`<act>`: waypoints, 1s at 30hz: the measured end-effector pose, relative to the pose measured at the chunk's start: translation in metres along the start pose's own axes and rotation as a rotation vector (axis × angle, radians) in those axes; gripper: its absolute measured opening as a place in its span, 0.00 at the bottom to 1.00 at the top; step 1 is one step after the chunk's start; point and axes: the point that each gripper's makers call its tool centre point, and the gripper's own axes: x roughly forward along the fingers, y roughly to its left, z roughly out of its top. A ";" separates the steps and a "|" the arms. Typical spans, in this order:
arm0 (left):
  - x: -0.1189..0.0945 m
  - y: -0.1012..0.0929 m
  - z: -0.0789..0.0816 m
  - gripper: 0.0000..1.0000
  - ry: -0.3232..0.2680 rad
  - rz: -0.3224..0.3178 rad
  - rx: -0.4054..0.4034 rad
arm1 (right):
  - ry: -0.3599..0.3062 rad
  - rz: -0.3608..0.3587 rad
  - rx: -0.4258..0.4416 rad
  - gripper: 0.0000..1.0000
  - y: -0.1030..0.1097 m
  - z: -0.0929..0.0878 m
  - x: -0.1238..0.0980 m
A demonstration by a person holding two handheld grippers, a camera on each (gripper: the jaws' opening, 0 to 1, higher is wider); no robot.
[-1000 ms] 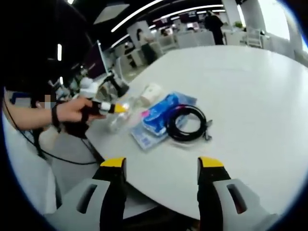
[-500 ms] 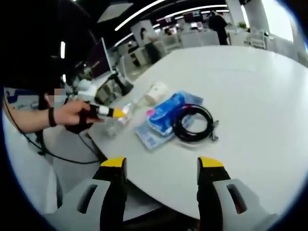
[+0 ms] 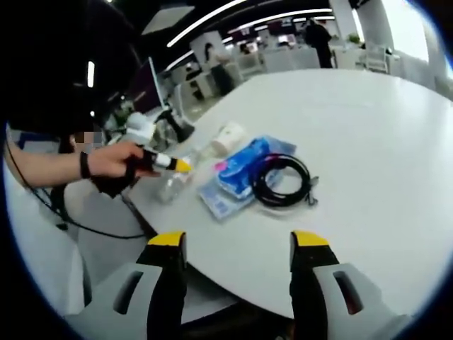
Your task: Arrange the tabletop items into an orderly group along one side of the table until the central work area is clear of visible clutter.
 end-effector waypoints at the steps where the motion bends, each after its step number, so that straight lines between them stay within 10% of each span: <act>1: 0.000 0.000 0.001 0.42 -0.001 0.001 -0.001 | -0.001 -0.003 0.001 0.58 -0.001 0.000 -0.001; 30: -0.049 -0.001 0.026 0.39 -0.186 0.033 0.080 | -0.015 -0.005 0.027 0.57 -0.005 -0.005 -0.001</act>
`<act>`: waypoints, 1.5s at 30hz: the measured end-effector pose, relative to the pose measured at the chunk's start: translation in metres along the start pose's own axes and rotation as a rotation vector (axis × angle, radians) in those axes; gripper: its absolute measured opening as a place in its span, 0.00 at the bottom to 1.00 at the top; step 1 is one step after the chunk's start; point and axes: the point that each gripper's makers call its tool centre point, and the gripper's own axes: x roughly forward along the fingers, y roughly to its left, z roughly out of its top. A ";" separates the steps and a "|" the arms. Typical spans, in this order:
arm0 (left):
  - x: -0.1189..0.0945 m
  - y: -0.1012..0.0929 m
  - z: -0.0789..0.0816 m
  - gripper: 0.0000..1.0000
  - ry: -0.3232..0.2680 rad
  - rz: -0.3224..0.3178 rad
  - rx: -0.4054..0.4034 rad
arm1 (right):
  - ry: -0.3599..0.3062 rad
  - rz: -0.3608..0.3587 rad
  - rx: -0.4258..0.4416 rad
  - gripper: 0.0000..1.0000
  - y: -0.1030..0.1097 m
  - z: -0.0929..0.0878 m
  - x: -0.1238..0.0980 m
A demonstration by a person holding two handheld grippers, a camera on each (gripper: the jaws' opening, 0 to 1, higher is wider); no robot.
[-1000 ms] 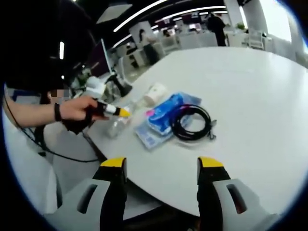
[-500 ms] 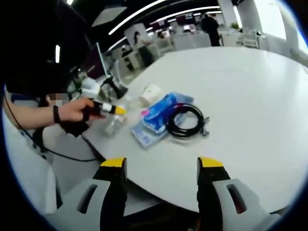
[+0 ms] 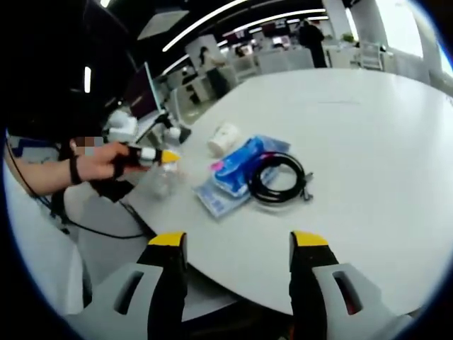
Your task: Arrange the tabletop items into an orderly group along one side of the table until the central work area is clear of visible clutter.
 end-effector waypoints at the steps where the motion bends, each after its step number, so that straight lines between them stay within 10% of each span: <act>1: -0.002 0.000 0.000 0.38 -0.008 0.004 0.012 | 0.001 -0.001 0.002 0.57 0.000 -0.001 0.000; 45: -0.052 0.002 -0.051 0.38 -0.086 0.088 0.223 | 0.010 0.023 0.006 0.57 0.014 -0.010 0.007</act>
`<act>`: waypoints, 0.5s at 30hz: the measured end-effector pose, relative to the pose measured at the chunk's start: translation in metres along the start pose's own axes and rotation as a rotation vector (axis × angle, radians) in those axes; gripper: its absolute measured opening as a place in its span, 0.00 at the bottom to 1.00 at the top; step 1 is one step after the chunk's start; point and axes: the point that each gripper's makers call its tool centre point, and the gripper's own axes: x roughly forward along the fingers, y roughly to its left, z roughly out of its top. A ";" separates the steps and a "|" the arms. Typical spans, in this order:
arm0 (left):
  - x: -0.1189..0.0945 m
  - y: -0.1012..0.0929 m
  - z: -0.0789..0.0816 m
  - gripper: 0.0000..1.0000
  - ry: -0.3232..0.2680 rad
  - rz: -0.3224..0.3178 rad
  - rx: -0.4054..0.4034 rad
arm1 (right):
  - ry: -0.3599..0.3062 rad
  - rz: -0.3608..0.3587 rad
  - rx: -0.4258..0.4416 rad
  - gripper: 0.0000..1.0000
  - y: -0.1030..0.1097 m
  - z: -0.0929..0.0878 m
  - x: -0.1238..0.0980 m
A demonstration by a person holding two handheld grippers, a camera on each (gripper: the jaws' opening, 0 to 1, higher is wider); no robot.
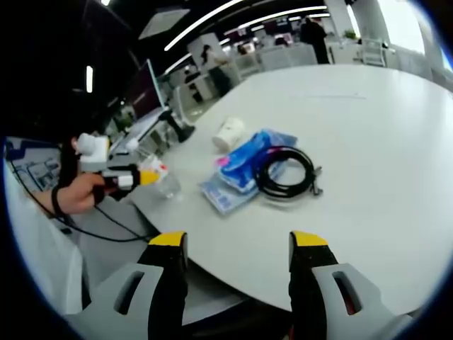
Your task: Arrange the tabletop items into an orderly group along one side of the table until the central work area is clear of visible clutter.
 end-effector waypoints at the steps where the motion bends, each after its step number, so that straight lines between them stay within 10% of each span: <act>1: 0.000 0.000 0.000 0.38 0.000 0.001 -0.002 | 0.000 -0.001 0.000 0.57 0.000 0.000 0.000; 15: 0.003 0.001 0.003 0.37 0.008 0.016 -0.046 | 0.002 -0.011 0.001 0.56 -0.001 -0.001 -0.007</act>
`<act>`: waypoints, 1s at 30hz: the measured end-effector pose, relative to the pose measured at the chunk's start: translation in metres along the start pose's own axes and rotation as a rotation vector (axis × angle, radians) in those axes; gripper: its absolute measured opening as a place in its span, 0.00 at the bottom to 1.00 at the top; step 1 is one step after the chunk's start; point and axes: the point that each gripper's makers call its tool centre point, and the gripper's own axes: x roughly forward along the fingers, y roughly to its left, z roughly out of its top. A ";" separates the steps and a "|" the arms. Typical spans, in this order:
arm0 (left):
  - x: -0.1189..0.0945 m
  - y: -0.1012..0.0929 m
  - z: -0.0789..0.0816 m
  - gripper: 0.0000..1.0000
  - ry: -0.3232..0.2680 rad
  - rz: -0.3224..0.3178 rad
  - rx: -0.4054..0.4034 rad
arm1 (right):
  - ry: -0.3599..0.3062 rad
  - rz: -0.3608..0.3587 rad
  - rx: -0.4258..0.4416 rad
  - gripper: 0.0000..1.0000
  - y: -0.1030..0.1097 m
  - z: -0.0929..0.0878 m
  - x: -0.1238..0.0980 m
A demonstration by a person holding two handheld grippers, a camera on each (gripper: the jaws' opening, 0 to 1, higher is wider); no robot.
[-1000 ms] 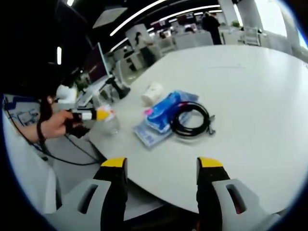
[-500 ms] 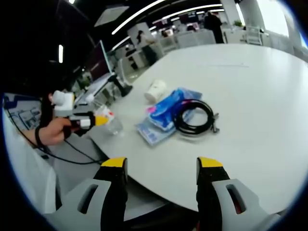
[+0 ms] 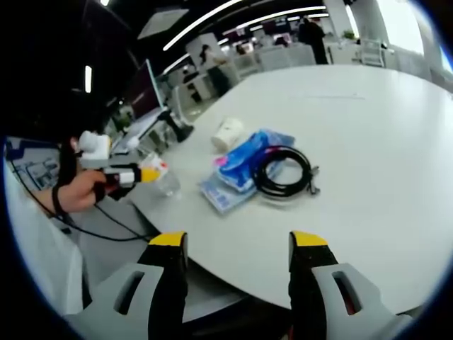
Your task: Arrange the tabletop items into an orderly group along one side of the table until the central work area is clear of visible clutter.
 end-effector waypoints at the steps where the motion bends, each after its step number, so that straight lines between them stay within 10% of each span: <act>1: 0.000 0.000 0.000 0.37 0.000 0.001 -0.003 | 0.001 0.000 0.001 0.56 0.000 0.001 0.000; 30: 0.057 0.018 0.061 0.37 -0.018 0.030 -0.045 | 0.016 -0.002 0.000 0.56 -0.007 0.002 0.000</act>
